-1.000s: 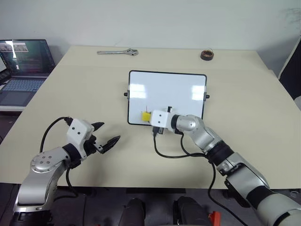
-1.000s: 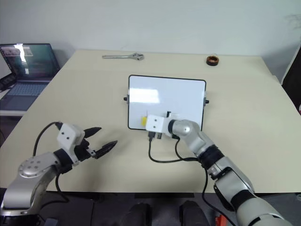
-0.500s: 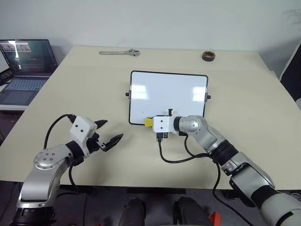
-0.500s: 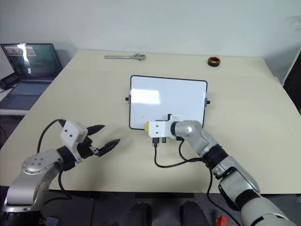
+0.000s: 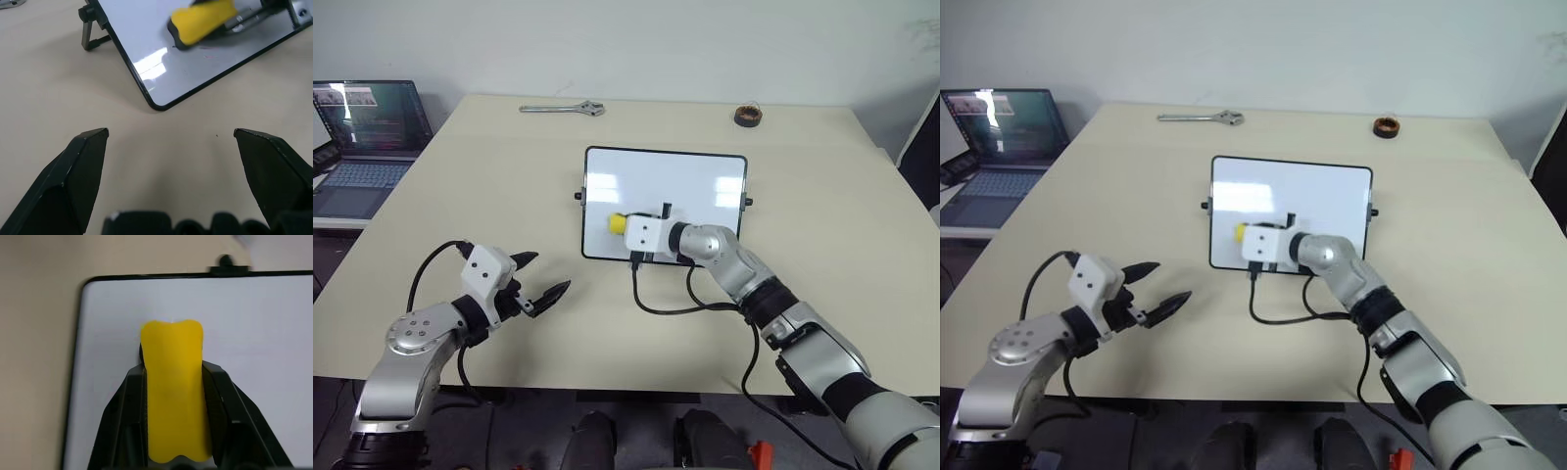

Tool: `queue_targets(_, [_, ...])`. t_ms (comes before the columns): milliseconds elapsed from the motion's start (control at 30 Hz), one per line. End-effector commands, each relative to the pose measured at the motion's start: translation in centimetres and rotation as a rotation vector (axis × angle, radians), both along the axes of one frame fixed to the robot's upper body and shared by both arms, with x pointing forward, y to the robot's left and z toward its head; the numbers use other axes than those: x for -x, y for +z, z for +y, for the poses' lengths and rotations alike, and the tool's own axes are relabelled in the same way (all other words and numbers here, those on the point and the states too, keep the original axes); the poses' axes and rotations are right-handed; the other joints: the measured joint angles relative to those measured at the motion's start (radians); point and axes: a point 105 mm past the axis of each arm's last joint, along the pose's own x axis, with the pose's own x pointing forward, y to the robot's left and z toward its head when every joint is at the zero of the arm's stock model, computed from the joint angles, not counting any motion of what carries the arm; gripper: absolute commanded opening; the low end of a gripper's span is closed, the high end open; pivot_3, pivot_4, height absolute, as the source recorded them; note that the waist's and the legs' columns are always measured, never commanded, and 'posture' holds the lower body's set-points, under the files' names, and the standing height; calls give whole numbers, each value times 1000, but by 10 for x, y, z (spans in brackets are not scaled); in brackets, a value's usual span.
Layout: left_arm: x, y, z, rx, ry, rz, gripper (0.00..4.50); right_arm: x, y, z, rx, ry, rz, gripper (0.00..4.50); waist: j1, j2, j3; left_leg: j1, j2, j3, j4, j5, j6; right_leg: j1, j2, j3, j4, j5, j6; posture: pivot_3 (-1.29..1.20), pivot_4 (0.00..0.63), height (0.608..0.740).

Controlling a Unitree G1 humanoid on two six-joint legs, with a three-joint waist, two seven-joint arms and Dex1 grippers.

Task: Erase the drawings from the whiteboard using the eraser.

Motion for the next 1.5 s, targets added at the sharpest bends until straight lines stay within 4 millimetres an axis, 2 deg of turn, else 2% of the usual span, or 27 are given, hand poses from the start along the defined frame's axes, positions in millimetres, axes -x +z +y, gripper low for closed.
queue_targets(33, [-2,7,-2,-4,-15,-46,4500,-10,15,4,-35,-51,-83,1122,-1,0,0,0,0,0,0,0,0,0,0,0,0,0,0,0,150,740])
queue_targets(133, [-2,7,-4,-4,-22,-48,4500,-24,32,3,-109,-132,-154,1122,-4,0,0,1,1,0,0,0,0,0,1,0,1,0,0,0,150,740])
queue_targets(200, [-3,8,-5,-5,-24,-49,4500,-22,36,10,-126,-108,-154,1122,-6,0,0,0,1,0,0,0,0,0,1,0,1,0,0,0,150,740])
queue_targets(267, [-3,8,-5,-4,-25,-51,4500,-16,30,15,-98,-67,-136,1122,-4,0,0,0,1,0,0,0,0,0,1,0,1,0,0,0,150,740])
queue_targets(367, [-3,10,-7,-3,-26,-53,4500,-11,9,10,-10,-51,-83,1122,-4,0,0,-1,0,0,0,0,0,-1,1,0,0,0,0,0,150,740])
queue_targets(433, [-3,11,-8,-2,-26,-55,4500,-10,1,3,23,-52,-55,1122,-4,0,0,-1,1,0,0,0,0,-1,0,0,0,0,0,0,150,740])
queue_targets(633, [-3,13,-10,0,-29,-55,4500,-16,-6,-48,80,-132,-42,1122,9,0,0,0,-1,-1,0,0,0,1,0,-1,0,0,0,0,150,740])
queue_targets(733, [-5,14,-13,1,-35,-57,4500,-13,-9,-67,129,-138,-40,1122,10,0,0,0,-2,-2,1,0,0,2,-1,-1,0,0,0,0,150,740])
queue_targets(800, [-5,15,-13,2,-36,-57,4500,-11,-11,-71,151,-131,-43,1122,10,0,0,0,-2,-2,1,0,0,2,-1,-2,0,0,0,0,150,740])
queue_targets(867, [-6,17,-18,7,-53,-59,4500,-4,-15,-87,187,-138,-46,1122,12,-1,0,1,-2,-2,1,0,0,2,-1,-2,0,0,0,0,150,740])
queue_targets(967, [-9,23,-24,13,-71,-66,4500,4,-4,-92,134,-146,-69,1122,13,-1,-1,1,-2,-3,1,0,0,3,-1,-2,0,0,0,0,150,740])
queue_targets(1033, [-10,30,-31,13,-97,-78,4500,11,21,-84,-56,-170,-46,1122,10,-1,0,1,-2,-2,1,0,0,3,-1,-2,0,0,0,0,150,740])
queue_targets(1100, [-12,38,-39,13,-130,-93,4500,21,46,-82,-234,-185,2,1122,7,0,0,-1,-2,-3,1,0,0,2,-1,-2,0,0,0,0,150,740])
queue_targets(1200, [-16,52,-57,1,-197,-119,4500,33,76,-99,-408,-246,5,1122,6,0,0,-3,-2,-2,1,0,0,-1,0,-2,0,0,0,0,150,740])
queue_targets(1267, [-25,64,-82,5,-279,-146,4500,38,88,-132,-502,-391,-41,1122,11,0,0,-4,-2,-3,1,0,0,0,0,-2,-1,0,1,0,150,740])
queue_targets(1333, [-32,72,-108,12,-365,-166,4500,45,86,-162,-573,-529,-38,1122,27,0,0,-5,-4,-5,1,0,0,0,0,-4,-2,-1,2,0,150,740])
queue_targets(1500, [-41,80,-158,13,-537,-176,4500,57,67,-210,-713,-812,99,1122,21,0,0,-4,-7,0,1,0,0,0,0,-2,-3,-2,4,0,150,740])
